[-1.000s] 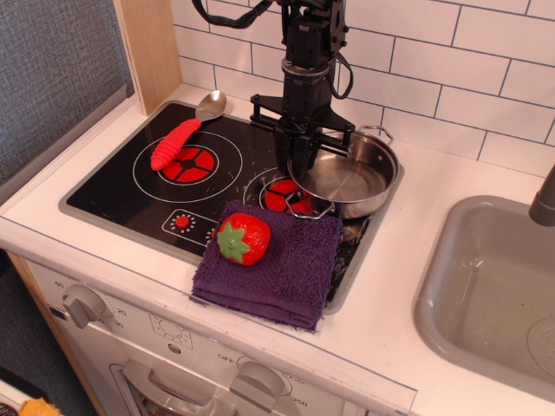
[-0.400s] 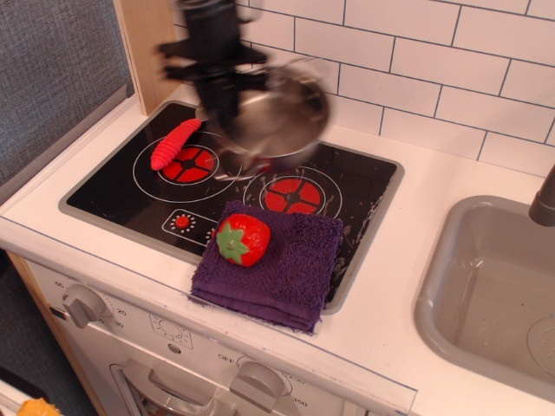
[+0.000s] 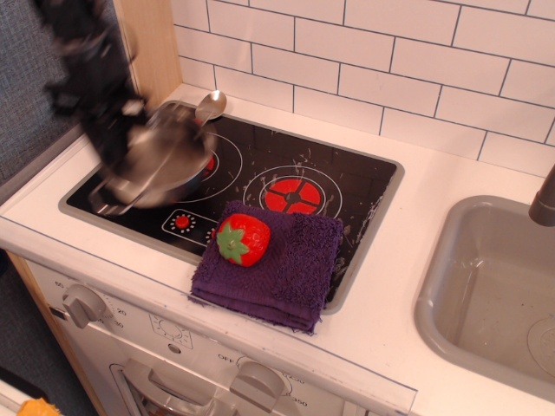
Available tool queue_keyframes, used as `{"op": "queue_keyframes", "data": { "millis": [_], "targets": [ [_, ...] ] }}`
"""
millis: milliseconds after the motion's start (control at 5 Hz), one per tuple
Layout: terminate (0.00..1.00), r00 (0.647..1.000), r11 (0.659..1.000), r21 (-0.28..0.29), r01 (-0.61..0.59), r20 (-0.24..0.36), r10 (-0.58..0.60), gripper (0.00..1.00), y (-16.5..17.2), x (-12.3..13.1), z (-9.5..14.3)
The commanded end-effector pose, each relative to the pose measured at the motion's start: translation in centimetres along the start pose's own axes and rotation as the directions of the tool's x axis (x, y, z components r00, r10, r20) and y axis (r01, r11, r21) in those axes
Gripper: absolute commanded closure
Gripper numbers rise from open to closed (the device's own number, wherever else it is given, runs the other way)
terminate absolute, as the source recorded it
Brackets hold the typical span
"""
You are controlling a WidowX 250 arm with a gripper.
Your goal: Move pot to front left below the spoon
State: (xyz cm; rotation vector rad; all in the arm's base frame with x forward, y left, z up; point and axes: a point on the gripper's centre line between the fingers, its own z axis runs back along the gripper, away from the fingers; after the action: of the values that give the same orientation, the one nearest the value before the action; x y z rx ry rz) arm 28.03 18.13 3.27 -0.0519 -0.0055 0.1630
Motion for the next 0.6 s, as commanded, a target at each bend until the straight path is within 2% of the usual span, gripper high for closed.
{"op": "queue_keyframes", "data": {
  "millis": [0, 200, 400],
  "targets": [
    [0.0, 0.999, 0.992, 0.123, -0.014, -0.036, 0.019, 1.0, 3.54, -1.47, -0.48],
    [0.0, 0.999, 0.991, 0.132, 0.002, -0.043, 0.004, 1.0, 3.49, -1.78, -0.66],
    [0.0, 1.0, 0.989, 0.147, 0.004, -0.025, -0.001, 1.0, 3.65, -2.47, 0.08]
  ]
}}
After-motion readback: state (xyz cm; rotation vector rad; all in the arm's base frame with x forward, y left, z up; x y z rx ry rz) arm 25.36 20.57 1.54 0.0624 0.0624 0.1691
